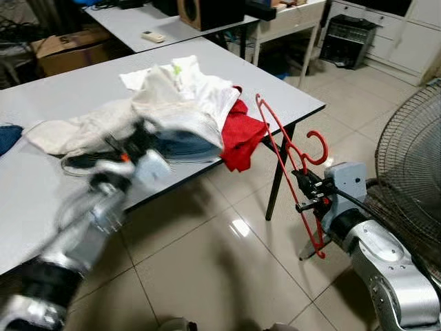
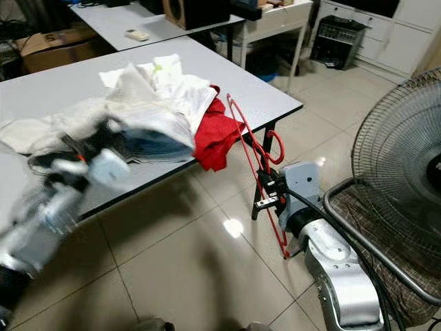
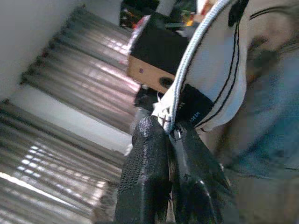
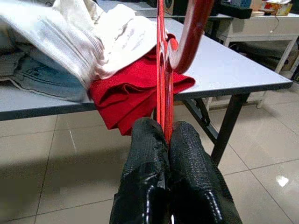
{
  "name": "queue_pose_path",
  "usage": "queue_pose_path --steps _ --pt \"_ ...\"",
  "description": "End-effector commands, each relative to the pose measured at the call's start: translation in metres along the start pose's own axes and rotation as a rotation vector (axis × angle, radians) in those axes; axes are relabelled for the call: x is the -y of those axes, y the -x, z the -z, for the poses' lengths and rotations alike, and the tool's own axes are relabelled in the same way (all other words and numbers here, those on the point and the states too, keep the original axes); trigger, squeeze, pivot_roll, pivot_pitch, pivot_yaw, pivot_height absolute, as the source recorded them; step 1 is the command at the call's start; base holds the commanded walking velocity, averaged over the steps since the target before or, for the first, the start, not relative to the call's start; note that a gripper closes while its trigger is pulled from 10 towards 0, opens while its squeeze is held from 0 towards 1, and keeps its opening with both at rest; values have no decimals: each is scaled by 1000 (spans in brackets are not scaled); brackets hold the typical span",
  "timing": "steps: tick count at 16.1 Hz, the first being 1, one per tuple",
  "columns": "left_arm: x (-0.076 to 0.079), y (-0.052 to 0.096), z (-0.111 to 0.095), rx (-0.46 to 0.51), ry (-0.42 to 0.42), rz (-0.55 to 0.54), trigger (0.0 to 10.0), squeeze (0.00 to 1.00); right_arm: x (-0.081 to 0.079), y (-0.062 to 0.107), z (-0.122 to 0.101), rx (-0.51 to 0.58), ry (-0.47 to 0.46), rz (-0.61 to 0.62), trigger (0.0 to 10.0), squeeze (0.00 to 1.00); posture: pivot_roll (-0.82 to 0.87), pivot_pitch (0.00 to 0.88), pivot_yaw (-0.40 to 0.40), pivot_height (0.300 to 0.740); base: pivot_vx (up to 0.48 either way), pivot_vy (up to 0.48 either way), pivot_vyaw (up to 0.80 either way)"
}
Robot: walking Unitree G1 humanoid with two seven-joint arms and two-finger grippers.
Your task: Hang hanger
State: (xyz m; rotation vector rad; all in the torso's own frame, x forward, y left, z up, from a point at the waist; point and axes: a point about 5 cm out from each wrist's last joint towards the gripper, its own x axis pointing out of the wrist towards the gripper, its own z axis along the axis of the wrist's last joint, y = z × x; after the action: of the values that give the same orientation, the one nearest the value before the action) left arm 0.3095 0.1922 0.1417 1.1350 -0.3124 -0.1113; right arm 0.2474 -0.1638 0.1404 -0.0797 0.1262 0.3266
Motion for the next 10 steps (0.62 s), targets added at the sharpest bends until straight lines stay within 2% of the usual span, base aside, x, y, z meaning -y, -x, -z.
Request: queue_pose_path --steps 1,3,6,7,8,10 --pt "-3 -3 -3 22 -17 -27 0 0 1 1 2 -2 -4 13 10000 0 -128 0 45 705 0 0 0" --pt "-3 -9 -1 28 -36 -57 0 0 0 1 3 -2 -6 19 10000 0 -127 0 58 705 0 0 0" --pt "-21 -23 -2 57 -75 -131 0 0 0 1 5 0 -10 30 10000 0 -126 0 72 705 0 0 0" --pt "-33 -29 -3 70 -84 -160 0 0 0 1 5 3 -12 35 10000 0 -126 0 73 705 0 0 0" --pt "-54 -38 -8 95 -91 -210 0 0 0 1 4 10 -15 40 10000 0 -124 0 76 705 0 0 0" --pt "-78 -51 -15 117 -105 -236 0 0 0 0 4 14 -18 40 10000 0 -111 0 73 705 0 0 0"
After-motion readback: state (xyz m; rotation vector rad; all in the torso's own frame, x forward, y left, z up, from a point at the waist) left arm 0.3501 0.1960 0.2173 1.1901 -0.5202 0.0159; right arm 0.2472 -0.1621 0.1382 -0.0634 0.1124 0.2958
